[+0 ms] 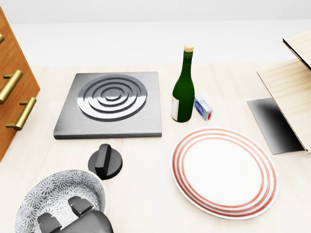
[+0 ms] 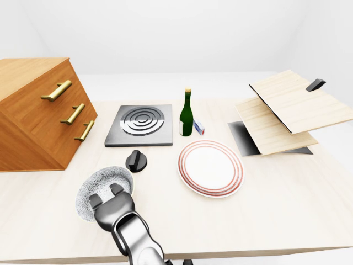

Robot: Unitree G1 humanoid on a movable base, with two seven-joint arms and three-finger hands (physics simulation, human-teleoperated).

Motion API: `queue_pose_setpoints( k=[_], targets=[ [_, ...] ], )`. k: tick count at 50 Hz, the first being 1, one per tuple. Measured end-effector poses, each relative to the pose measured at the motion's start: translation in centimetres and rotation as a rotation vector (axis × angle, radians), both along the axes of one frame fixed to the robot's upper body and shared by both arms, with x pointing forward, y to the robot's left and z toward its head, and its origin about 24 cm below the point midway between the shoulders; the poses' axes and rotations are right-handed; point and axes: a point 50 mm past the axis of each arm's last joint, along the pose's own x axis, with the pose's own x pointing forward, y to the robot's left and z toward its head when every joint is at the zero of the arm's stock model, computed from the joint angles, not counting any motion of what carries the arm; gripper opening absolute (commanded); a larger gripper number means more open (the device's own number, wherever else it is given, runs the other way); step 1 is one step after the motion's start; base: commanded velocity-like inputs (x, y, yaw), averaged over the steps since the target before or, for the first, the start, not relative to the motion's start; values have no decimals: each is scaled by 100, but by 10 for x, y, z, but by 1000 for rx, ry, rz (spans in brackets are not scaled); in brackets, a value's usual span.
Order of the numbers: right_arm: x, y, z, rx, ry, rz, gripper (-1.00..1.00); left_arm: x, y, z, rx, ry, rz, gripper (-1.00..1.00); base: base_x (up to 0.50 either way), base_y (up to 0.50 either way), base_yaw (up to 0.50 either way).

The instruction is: Pick up the akita bowl and put it on the plate.

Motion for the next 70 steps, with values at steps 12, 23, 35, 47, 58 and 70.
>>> queue_pose_setpoints(
  k=[12, 23, 35, 47, 58, 70],
  targets=[
    [3, 2, -2, 4, 19, 0, 98, 0, 0, 0, 2, -1, 0, 100, 0, 0, 0],
    [5, 5, -4, 7, 42, 1, 98, 0, 0, 0, 0, -1, -1, 100, 0, 0, 0],
    [9, 6, -8, 6, 68, -2, 98, 1, 0, 0, 0, -2, -1, 100, 0, 0, 0],
    [13, 6, -10, 7, 86, -10, 98, 0, 0, 0, -1, -3, -1, 100, 0, 0, 0],
    [17, 6, -11, 9, 100, -16, 98, 0, 0, 0, -1, -4, -2, 100, 0, 0, 0],
    [18, 7, -13, 10, 118, -18, 98, 0, 0, 1, 3, -6, -2, 100, 0, 0, 0]
  ],
)
